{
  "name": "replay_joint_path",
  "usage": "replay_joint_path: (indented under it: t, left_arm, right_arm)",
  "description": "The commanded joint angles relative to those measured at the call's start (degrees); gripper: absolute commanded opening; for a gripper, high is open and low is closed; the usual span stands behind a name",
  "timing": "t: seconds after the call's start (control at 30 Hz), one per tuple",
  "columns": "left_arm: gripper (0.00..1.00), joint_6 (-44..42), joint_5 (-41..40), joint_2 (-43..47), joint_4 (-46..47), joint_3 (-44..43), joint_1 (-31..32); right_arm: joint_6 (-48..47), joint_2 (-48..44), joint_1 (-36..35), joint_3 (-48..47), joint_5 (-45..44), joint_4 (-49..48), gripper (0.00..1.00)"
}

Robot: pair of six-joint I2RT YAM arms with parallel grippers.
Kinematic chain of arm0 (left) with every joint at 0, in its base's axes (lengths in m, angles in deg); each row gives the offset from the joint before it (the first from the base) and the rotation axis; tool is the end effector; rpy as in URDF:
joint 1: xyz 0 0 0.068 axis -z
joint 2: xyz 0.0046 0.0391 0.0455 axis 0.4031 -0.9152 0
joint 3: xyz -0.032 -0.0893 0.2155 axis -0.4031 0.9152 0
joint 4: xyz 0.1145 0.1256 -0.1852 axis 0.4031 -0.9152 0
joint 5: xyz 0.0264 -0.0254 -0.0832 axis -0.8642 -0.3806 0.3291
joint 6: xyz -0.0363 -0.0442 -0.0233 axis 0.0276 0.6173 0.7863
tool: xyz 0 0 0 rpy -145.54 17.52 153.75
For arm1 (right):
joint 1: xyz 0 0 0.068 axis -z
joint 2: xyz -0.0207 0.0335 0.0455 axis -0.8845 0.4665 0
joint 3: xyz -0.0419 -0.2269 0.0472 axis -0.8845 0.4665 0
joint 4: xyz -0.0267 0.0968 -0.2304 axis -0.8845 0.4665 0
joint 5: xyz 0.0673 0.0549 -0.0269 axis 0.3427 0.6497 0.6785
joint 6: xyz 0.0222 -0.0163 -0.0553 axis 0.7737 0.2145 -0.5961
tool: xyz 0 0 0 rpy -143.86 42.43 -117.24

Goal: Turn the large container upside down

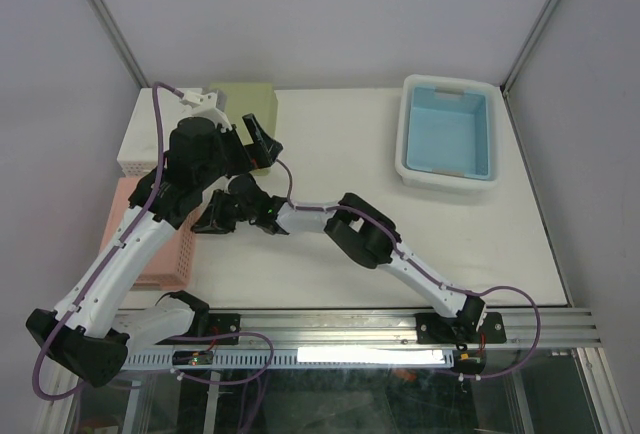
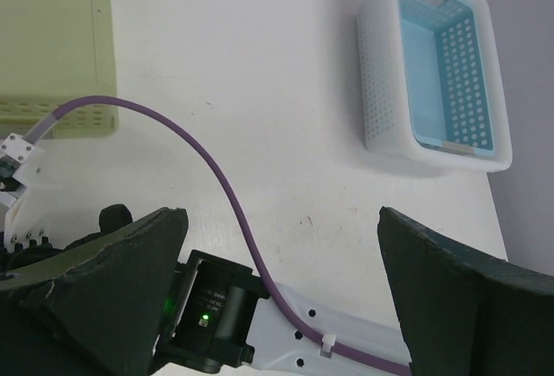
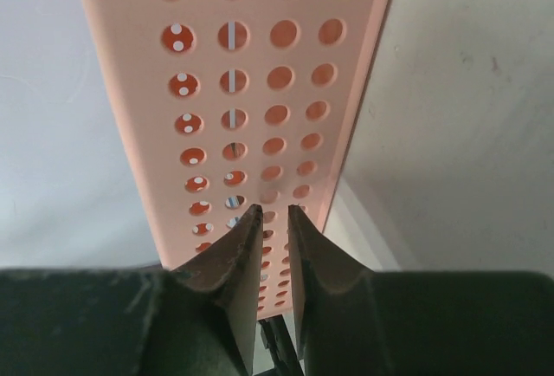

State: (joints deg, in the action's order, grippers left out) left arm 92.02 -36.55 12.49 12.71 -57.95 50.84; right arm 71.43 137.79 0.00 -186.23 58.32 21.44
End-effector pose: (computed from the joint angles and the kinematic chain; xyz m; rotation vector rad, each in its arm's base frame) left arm 0.2187 -0.1091 0.3413 -0.0982 2.0726 -0.5788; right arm 0.2387 0.4909 0.0878 -0.1508 2.4312 1.7337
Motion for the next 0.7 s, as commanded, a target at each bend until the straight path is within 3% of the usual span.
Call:
replay_joint_path:
  t: [0.0,0.23,0.37,0.5,0.67]
  left_arm:
    - [0.99,0.1,-0.3,1.2,0.5,-2.5,0.5]
    - [0.99,0.0,-0.6,1.5,0.4,-2.3,0.5]
    - [0.99,0.1,-0.4,1.1,0.5,-2.2,0.5]
    - [0.99,0.3,-0.3,1.2,0.5,-2.2,0.5]
    - [0.99,0.3,-0.1,1.1,0.6,-2.9,0.5]
  right_arm:
    - [0.5,1.4,-1.2,-4.9,0.1,-1.9,0.21]
    - [1.8,6.8,-2.6,-15.3,0.3,1.6,0.23]
    - [1.5,5.9,-2.4,-14.1,1.6,0.8,0.23]
    - [0.1,-2.8,-0.4,0.6,2.0,-6.0,0.24]
    - [-8.3,-21.5,3.7,25.3,-0.2,-8.6,0.30]
